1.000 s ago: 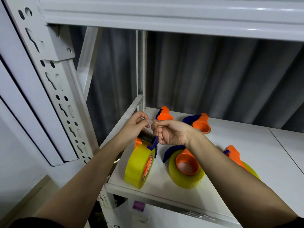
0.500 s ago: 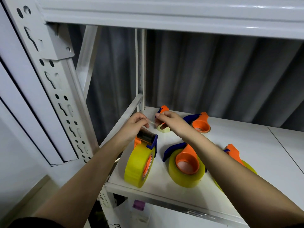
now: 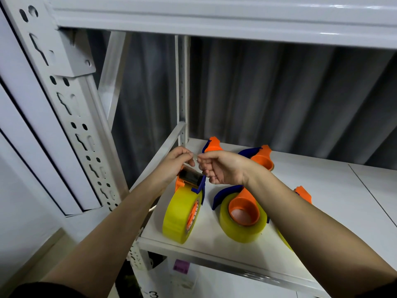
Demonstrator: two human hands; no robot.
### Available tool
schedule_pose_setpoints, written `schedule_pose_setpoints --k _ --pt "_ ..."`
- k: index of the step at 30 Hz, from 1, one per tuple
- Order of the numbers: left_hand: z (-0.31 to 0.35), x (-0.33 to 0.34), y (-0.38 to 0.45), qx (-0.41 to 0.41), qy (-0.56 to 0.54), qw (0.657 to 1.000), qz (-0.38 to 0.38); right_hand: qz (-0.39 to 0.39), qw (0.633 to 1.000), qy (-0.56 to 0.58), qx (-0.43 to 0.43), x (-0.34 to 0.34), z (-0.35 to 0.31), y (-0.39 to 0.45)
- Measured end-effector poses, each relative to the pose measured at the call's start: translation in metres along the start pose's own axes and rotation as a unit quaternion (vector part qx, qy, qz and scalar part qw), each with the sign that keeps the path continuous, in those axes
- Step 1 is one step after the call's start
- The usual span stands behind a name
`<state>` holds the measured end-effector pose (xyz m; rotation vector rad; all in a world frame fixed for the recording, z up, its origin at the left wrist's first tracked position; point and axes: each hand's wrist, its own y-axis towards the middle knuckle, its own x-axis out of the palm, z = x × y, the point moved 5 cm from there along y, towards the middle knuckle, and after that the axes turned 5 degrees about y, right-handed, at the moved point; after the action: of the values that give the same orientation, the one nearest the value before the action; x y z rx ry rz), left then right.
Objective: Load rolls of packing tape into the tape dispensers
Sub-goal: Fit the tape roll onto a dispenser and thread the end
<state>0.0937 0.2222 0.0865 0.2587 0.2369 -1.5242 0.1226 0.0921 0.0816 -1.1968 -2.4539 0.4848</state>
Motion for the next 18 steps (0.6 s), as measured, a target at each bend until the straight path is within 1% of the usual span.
schedule_pose_setpoints --k 3,6,7,10,12,18 --pt "-0.004 -0.001 0.002 -0.018 -0.021 1.0 -0.009 -0.035 0.999 0.036 0.019 0.003 0.003 0.002" --pt "-0.006 -0.002 0.002 -0.067 -0.069 0.995 -0.014 -0.031 0.999 0.022 0.023 0.001 0.005 0.004" --pt "-0.005 -0.003 0.002 -0.061 -0.06 0.996 -0.011 -0.024 0.999 0.008 0.02 -0.001 0.006 0.004" --pt "0.005 -0.004 -0.004 0.006 0.013 1.0 0.0 -0.005 0.999 -0.032 0.012 -0.004 0.005 0.003" --pt "0.007 -0.004 -0.004 0.028 0.031 0.999 0.002 0.003 0.999 -0.052 0.009 -0.004 0.002 0.002" --pt "0.005 -0.005 -0.003 0.009 0.049 0.999 -0.004 0.005 0.997 -0.073 0.005 -0.002 -0.002 -0.002"
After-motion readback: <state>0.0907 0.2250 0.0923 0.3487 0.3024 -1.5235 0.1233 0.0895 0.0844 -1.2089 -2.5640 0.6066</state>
